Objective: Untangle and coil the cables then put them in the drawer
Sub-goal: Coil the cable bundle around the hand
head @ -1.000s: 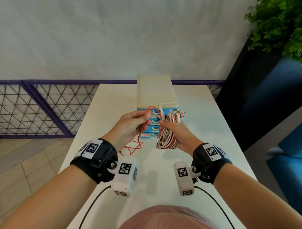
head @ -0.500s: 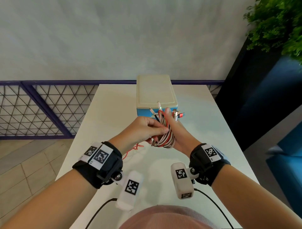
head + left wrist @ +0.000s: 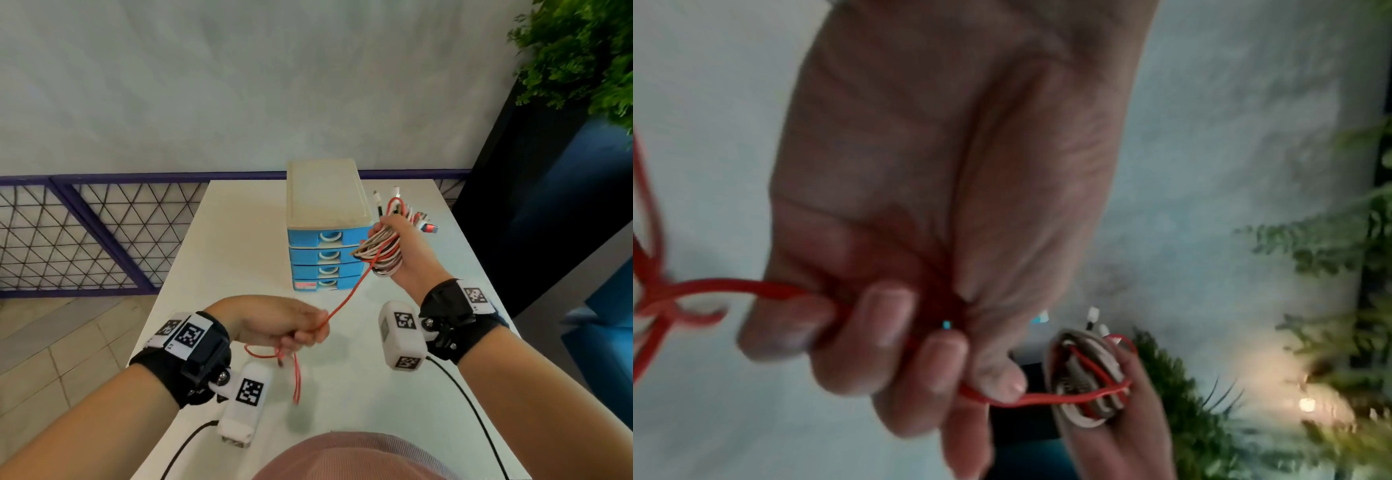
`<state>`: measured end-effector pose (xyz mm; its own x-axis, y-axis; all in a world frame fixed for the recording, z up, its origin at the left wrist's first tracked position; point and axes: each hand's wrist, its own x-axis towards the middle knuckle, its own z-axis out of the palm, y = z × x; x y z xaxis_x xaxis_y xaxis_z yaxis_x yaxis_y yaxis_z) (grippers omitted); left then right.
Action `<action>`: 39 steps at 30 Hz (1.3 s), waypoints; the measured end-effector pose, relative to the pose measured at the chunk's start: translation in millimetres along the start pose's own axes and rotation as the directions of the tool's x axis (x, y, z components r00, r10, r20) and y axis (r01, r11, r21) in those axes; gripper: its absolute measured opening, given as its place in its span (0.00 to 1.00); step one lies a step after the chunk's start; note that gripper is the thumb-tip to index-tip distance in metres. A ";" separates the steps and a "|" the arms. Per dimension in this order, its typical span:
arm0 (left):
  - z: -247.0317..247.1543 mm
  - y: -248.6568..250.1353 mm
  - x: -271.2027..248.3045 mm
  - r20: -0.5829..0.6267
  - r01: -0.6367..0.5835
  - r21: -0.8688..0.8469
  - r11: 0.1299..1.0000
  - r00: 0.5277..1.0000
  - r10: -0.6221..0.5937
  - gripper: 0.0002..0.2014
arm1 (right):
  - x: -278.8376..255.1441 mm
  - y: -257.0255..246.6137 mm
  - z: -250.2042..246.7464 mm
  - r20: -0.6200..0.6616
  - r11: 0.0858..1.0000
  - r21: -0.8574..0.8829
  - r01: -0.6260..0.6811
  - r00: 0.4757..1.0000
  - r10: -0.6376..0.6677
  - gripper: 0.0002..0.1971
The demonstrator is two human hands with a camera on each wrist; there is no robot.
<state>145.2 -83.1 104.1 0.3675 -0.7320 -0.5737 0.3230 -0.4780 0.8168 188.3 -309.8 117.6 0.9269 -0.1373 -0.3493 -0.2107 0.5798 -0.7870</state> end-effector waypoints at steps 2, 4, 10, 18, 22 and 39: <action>-4.2 -6.3 -0.3 -0.097 0.085 0.185 0.979 0.993 -0.067 0.17 | -4.7 -9.1 -4.1 0.062 0.999 -0.024 -0.043 0.997 0.044 0.05; -9.6 -1.5 4.0 -0.353 0.149 0.409 0.900 0.936 0.006 0.16 | -9.9 -11.5 -5.8 0.129 0.982 -0.148 -0.114 0.983 0.133 0.04; -15.2 26.2 18.8 -0.627 0.029 0.583 0.812 0.651 0.427 0.09 | -26.6 0.6 6.1 0.250 0.854 -0.517 -0.051 0.946 0.208 0.04; -7.6 39.6 28.8 -0.656 -0.053 0.632 0.773 0.495 0.570 0.07 | -30.9 16.6 11.0 0.370 0.886 -0.442 -0.138 0.872 0.320 0.10; -12.7 39.5 25.6 -0.673 -0.003 0.615 0.789 0.519 0.527 0.10 | -31.4 20.3 6.7 0.303 0.823 -0.558 -0.107 0.897 0.322 0.04; 0.7 47.5 12.3 -0.468 -0.312 -0.484 0.818 0.882 0.059 0.08 | -24.6 25.2 4.1 0.293 0.903 -0.429 0.005 0.947 0.134 0.15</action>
<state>164.4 -115.1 135.9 0.7510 -0.4470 -0.4859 0.5718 0.0725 0.8172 161.4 -288.5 108.4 0.9403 0.1825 -0.2871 -0.3189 0.1783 -0.9309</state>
